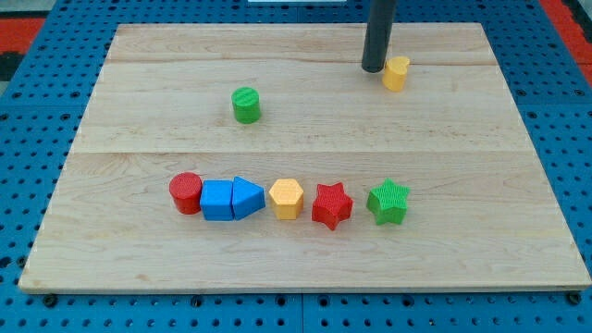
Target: Move the green circle towards the top center
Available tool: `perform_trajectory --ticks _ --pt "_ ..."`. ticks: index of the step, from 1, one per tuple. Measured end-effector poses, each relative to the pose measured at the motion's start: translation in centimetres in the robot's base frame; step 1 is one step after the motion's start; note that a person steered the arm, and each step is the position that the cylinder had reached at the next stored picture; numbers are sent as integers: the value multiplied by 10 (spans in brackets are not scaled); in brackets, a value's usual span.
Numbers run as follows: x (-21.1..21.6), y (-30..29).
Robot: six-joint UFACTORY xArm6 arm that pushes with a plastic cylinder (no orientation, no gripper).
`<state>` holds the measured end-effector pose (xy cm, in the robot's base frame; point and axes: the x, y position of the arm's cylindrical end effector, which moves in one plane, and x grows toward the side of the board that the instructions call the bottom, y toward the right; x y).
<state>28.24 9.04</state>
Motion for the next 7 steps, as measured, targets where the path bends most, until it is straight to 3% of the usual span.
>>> perform_trajectory --ticks 1,2,3,4,6,7 --pt "10 -28" --pt "89 -36" --pt "140 -108" --pt "109 -161" --pt "52 -121" --pt "105 -123"
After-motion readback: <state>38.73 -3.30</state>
